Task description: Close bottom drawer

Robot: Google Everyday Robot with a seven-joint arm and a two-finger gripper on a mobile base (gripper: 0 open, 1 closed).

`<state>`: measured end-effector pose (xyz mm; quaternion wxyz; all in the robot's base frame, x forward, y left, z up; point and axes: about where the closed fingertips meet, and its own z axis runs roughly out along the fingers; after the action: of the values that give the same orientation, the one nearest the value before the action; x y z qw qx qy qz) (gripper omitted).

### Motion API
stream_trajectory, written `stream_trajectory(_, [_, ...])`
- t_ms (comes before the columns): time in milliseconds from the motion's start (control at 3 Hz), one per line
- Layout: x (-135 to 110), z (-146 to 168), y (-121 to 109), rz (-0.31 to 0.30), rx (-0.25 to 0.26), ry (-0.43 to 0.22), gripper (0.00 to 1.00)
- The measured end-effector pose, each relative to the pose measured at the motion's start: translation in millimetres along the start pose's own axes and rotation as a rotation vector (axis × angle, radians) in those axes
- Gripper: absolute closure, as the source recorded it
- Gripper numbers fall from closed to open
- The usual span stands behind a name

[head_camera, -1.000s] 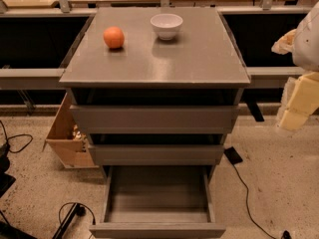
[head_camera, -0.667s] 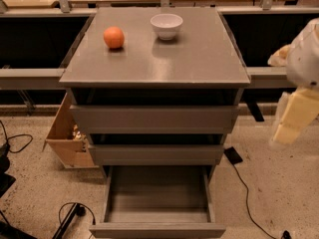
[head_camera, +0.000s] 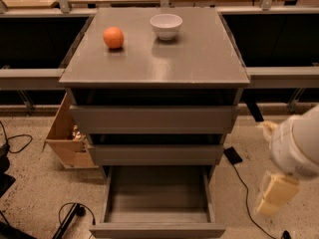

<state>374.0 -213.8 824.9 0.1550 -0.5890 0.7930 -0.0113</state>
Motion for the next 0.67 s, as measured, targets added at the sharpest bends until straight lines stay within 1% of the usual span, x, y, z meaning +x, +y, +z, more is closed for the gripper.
stream_trajectory(333, [22.6, 57.1, 41.1, 0.017, -0.028, -0.002, 0.0])
stream_trajectory(667, [36.6, 110.0, 70.6, 0.055, -0.129, -0.012, 0.0])
